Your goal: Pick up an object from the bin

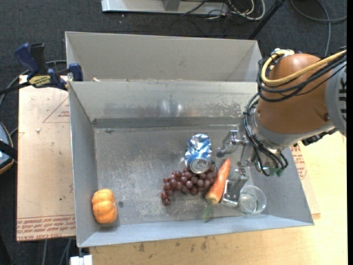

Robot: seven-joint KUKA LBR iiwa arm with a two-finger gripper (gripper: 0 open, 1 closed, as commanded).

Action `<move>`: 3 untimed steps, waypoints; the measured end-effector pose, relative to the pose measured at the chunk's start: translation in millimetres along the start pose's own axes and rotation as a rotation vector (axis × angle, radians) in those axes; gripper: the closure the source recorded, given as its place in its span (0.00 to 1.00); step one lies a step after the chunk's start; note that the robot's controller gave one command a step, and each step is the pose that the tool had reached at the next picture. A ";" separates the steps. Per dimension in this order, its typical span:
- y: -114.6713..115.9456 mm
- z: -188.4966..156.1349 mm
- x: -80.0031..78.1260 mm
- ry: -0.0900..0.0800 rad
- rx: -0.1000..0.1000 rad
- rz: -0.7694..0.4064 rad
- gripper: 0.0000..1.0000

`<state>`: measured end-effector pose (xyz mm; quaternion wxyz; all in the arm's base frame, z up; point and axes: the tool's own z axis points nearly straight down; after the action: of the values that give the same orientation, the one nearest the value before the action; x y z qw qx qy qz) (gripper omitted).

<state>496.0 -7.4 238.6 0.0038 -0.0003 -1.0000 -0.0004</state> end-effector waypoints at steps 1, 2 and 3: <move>0.0 -3.7 -1.5 -0.008 0.000 0.000 0.00; 22.8 60.5 -13.0 -0.014 0.000 -0.040 0.00; 39.7 92.4 -22.6 -0.003 0.000 -0.044 0.00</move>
Offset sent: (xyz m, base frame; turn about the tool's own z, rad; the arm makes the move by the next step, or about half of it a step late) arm 0.0267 0.0601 -0.1686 -0.1011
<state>518.0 32.3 146.1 0.0024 0.0216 -0.9998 -0.0006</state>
